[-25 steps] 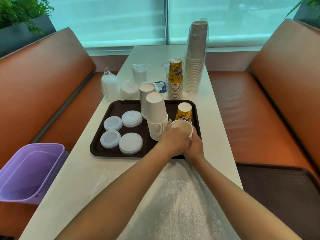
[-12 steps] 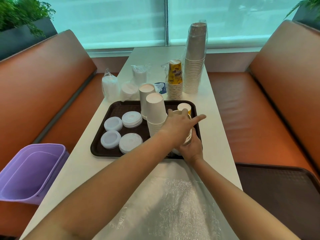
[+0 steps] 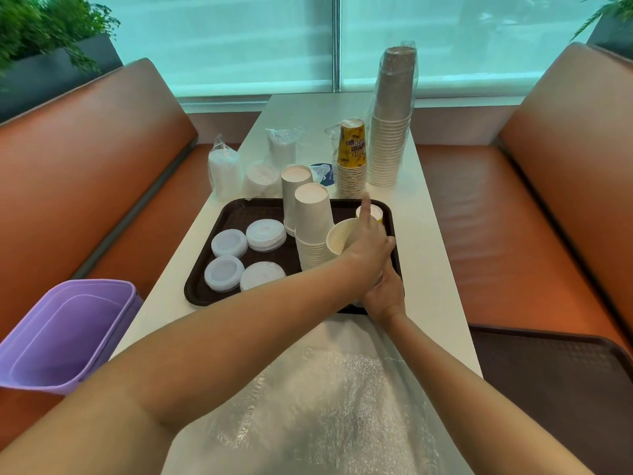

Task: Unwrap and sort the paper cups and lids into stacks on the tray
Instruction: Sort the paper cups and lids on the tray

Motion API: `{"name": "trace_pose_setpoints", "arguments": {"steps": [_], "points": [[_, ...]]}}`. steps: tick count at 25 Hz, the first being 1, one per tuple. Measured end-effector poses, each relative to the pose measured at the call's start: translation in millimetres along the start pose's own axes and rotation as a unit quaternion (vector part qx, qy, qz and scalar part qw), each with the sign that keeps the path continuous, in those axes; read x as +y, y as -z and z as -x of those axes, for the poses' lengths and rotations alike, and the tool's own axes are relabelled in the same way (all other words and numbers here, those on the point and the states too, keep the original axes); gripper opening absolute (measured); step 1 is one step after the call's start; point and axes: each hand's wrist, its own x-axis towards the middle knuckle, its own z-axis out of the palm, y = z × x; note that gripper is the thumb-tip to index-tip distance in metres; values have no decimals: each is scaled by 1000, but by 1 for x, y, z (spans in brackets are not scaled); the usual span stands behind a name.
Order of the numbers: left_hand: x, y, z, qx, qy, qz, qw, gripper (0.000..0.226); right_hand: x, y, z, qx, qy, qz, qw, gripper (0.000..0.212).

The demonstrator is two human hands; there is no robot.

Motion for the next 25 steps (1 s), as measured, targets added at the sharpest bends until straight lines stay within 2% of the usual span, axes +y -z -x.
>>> {"name": "trace_pose_setpoints", "arguments": {"steps": [2,4,6,8,9,10,12,14,15,16,19,21,23,25], "points": [[-5,6,2,-15,27,-5,1000,49,2,-1,1,0,1,-1,1000,99],[-17,11,8,9,60,22,998,47,4,-3,0,5,-2,-5,1000,93],[-32,16,17,73,81,83,991,51,5,-5,0,12,-14,-18,1000,84],[-48,17,27,169,108,177,964,63,4,-4,1,17,-2,-20,1000,79],[-55,14,30,221,135,239,936,68,4,-4,1,15,7,-18,1000,81],[-61,9,31,276,172,308,894,72,4,-4,1,13,13,-13,1000,84],[-70,-5,30,367,251,453,773,75,5,-5,1,12,17,0,1000,86],[-72,-25,22,375,300,580,658,77,7,-5,1,13,18,14,1000,82],[-71,-36,17,355,315,619,626,79,8,-5,1,14,19,17,1000,81],[-69,-47,12,329,325,643,610,80,8,-5,1,14,20,17,1000,81],[-54,-85,2,211,346,690,600,85,8,-4,-1,14,21,13,1000,80],[-43,-108,-3,161,331,717,592,88,9,-4,-2,10,22,11,1000,74],[-39,-116,-4,159,319,729,584,92,11,-5,-2,9,23,9,1000,73],[-35,-113,2,226,349,670,615,97,10,-3,-2,0,21,4,1000,75]]}}
